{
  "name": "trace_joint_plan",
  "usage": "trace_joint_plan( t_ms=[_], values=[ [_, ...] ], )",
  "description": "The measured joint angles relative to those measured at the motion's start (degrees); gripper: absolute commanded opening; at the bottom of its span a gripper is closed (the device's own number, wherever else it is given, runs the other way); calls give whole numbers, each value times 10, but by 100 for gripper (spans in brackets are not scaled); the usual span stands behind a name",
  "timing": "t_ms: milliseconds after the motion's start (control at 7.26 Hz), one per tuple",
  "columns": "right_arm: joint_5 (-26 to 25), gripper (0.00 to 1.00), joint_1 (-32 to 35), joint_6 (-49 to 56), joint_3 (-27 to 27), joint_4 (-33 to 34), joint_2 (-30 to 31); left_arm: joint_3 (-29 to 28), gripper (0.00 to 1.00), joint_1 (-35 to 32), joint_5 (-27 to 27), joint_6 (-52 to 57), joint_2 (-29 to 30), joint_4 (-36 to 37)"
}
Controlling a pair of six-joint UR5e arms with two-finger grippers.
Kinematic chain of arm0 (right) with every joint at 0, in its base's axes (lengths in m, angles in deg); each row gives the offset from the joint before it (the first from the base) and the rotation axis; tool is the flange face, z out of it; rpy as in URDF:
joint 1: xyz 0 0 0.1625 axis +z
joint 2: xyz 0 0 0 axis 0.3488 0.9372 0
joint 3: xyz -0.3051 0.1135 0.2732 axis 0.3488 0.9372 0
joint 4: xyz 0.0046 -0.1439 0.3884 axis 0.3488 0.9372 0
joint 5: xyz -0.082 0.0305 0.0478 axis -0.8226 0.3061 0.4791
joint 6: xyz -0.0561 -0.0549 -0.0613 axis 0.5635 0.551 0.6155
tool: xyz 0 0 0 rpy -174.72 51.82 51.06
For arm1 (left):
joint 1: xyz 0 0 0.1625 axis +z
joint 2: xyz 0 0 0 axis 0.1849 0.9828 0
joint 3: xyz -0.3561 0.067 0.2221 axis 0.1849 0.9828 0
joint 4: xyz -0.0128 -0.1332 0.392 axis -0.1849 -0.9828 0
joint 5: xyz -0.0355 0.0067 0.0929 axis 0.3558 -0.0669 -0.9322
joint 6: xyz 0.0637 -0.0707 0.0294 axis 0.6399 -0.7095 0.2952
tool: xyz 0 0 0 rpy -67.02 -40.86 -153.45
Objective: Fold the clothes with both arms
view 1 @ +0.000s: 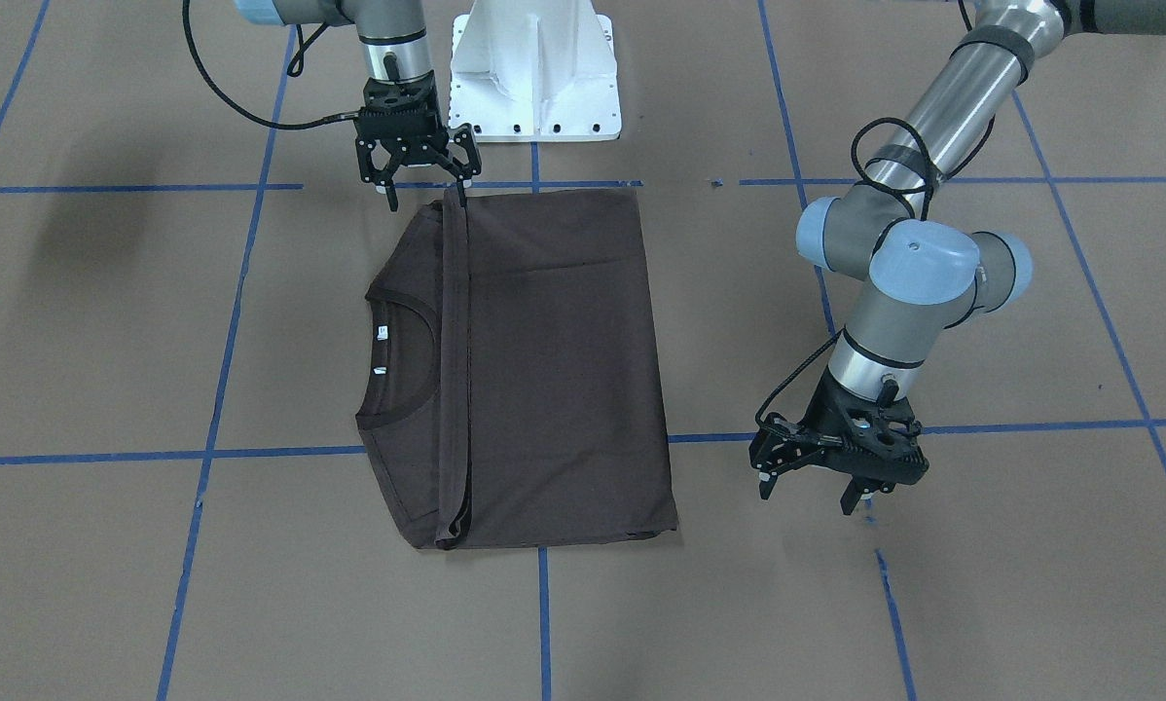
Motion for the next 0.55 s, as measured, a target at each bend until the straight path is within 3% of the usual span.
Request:
trace_joint_plan(
  t_ms=[276, 551],
  values=[
    [-15, 40, -22, 48, 18, 4, -9, 1, 100, 0, -1, -5, -5, -1],
    [-17, 5, -29, 66, 20, 3, -12, 2, 100, 1, -1, -10, -6, -1]
  ],
)
